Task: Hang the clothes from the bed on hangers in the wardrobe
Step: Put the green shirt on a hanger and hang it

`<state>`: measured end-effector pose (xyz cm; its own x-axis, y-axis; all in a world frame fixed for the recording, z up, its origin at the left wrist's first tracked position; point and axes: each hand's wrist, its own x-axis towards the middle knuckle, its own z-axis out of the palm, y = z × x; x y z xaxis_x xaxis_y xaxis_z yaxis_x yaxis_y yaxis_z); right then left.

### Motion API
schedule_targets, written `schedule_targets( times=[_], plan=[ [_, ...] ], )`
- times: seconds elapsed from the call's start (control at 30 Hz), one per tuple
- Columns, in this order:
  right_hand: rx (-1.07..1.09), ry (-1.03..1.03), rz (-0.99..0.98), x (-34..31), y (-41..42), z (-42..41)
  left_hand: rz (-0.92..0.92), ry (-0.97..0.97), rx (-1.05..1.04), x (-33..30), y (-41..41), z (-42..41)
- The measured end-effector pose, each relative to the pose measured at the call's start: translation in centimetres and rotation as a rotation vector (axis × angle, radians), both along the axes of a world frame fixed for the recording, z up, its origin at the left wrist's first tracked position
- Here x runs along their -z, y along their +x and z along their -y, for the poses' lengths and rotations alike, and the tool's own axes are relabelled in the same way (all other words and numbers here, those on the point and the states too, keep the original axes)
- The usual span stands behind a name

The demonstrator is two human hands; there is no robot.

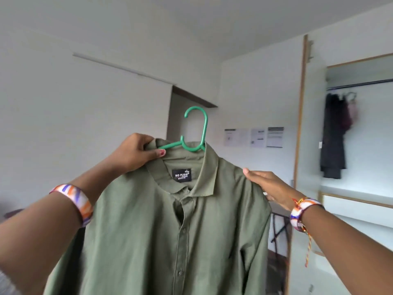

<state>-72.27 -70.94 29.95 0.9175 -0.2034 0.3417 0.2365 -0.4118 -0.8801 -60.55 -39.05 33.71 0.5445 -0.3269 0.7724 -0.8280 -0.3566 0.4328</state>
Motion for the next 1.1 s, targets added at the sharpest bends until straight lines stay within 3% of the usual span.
schedule_targets(
  times=[0.17,0.37,0.67,0.87,1.1],
  plan=[
    [0.053,-0.086,-0.017,0.6,-5.4,9.4,-0.170,-0.146,0.400,0.8,-0.4,10.0],
    [0.144,0.082,0.126,-0.4,-10.2,20.7,-0.076,-0.172,0.630,-1.1,0.4,24.0],
    [0.155,0.185,0.033,-1.8,-16.3,39.4,0.080,-0.403,0.738,-3.1,2.5,51.3],
    [0.373,0.245,0.233,-1.2,-15.9,50.5,0.053,-0.365,0.821,-4.1,4.7,67.9],
    [0.533,0.227,0.477,-2.0,-12.7,65.1,0.327,-0.296,0.754,-5.4,8.3,84.4]
  ],
)
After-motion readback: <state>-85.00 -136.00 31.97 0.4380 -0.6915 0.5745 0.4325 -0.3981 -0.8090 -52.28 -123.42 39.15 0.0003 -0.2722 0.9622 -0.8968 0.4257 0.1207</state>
